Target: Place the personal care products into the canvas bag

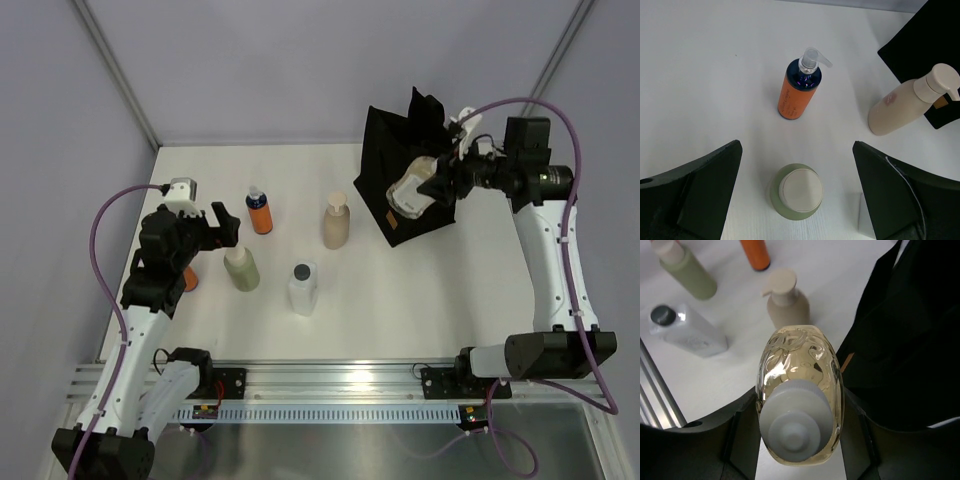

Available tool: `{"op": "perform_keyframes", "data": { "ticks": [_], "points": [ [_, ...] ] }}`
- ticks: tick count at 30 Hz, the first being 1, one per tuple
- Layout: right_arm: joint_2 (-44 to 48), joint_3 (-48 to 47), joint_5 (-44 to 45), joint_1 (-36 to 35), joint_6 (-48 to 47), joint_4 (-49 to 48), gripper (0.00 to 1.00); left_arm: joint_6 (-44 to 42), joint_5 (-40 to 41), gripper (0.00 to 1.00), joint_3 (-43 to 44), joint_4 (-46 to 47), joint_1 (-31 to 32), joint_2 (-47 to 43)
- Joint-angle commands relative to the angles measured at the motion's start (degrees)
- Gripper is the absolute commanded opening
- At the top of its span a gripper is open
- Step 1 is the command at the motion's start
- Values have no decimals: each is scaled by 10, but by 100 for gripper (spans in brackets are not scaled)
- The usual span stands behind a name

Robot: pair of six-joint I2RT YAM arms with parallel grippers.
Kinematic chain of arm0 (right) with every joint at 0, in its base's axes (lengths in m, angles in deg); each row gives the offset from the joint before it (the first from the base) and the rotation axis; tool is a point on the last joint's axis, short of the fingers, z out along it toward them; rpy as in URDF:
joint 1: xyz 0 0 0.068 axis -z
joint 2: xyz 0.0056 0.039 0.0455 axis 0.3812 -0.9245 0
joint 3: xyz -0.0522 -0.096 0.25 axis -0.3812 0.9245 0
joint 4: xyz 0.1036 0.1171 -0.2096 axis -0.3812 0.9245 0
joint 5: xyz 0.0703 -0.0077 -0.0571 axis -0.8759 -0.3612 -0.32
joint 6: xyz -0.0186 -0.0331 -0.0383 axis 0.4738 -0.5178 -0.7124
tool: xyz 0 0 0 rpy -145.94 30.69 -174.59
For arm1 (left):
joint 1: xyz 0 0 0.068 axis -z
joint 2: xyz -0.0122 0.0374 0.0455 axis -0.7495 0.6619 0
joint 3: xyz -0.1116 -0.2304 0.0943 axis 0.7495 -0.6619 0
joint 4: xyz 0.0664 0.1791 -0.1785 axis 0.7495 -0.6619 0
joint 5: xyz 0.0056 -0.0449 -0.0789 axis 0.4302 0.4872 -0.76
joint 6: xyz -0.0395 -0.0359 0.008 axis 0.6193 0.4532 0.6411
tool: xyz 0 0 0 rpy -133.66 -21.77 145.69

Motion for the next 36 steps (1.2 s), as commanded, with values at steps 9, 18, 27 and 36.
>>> {"op": "perform_keyframes", "data": {
  "ticks": [9, 18, 27, 36],
  "points": [
    [-117, -337, 90, 0, 260, -237, 0, -16, 5, 99, 20, 14, 3, 9],
    [-170, -313, 194, 1, 203, -292, 0, -15, -2, 99, 19, 17, 7, 9],
    [-204, -294, 228, 0, 118, -244, 0, -17, 0, 99, 22, 14, 7, 6],
    [-189, -279, 321, 1, 11, -174, 0, -16, -7, 99, 24, 12, 7, 3]
  ]
}}
